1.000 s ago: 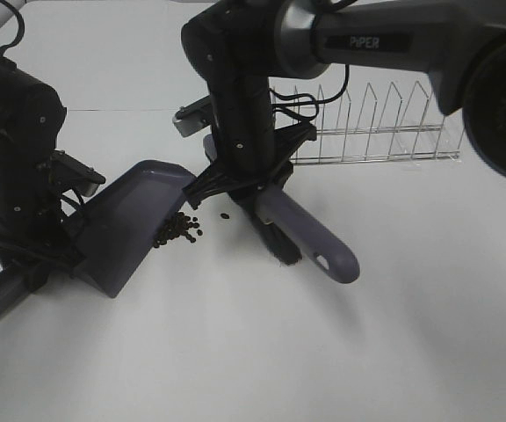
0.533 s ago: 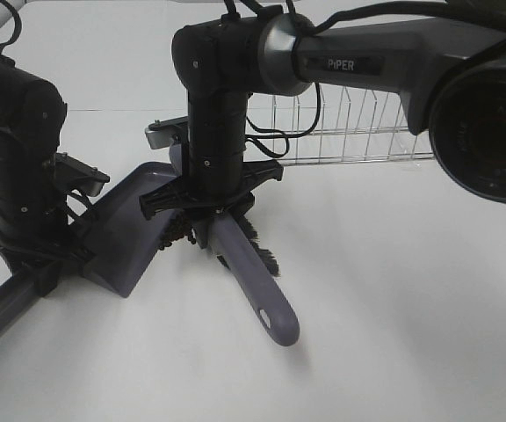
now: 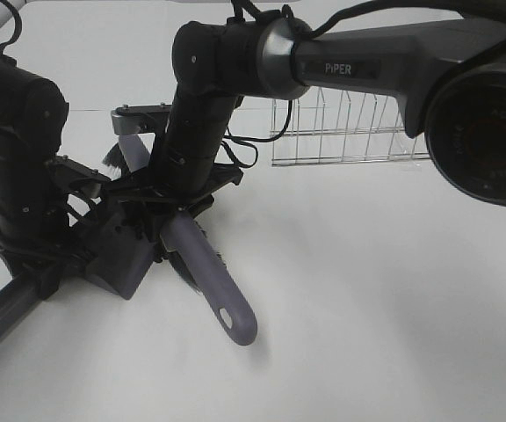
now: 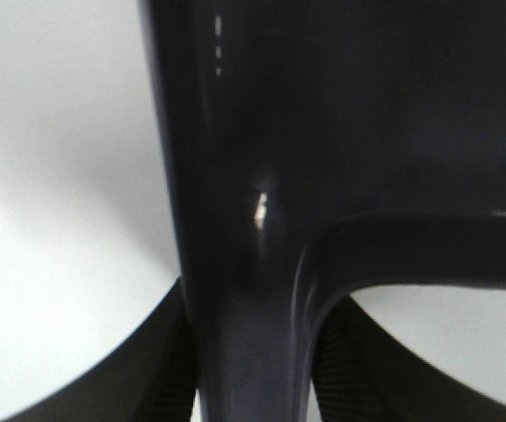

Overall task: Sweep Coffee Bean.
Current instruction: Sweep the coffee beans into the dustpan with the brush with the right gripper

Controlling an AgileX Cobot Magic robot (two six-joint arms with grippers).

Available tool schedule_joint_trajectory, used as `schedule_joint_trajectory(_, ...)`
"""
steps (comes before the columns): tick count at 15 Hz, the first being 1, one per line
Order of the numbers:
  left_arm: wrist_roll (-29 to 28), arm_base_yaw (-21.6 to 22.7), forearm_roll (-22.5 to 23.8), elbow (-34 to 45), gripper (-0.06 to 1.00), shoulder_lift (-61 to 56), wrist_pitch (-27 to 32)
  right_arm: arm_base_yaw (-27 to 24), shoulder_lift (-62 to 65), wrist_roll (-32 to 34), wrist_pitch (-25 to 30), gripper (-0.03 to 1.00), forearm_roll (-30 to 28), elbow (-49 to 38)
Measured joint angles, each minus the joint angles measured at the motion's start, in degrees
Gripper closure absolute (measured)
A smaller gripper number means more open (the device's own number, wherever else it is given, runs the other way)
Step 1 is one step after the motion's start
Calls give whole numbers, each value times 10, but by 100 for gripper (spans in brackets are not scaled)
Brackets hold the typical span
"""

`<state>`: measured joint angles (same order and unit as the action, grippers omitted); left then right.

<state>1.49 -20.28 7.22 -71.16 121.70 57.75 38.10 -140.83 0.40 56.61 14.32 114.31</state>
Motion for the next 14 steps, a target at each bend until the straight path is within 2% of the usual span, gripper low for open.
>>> schedule_joint_trajectory(5,-6,0,-7,0,61,0,2,0,2,-37,-34,62,7,0)
schedule_joint_trajectory(9,-9,0,-41,0,61,0,-2,0,28,-59,-69,62,7,0)
schedule_joint_trajectory(11,-9,0,-51,0,61,0,-2,0,31,-59,-66,62,-6,10)
schedule_joint_trajectory(14,-9,0,-55,0,61,0,-2,0,32,-59,-21,62,-53,50)
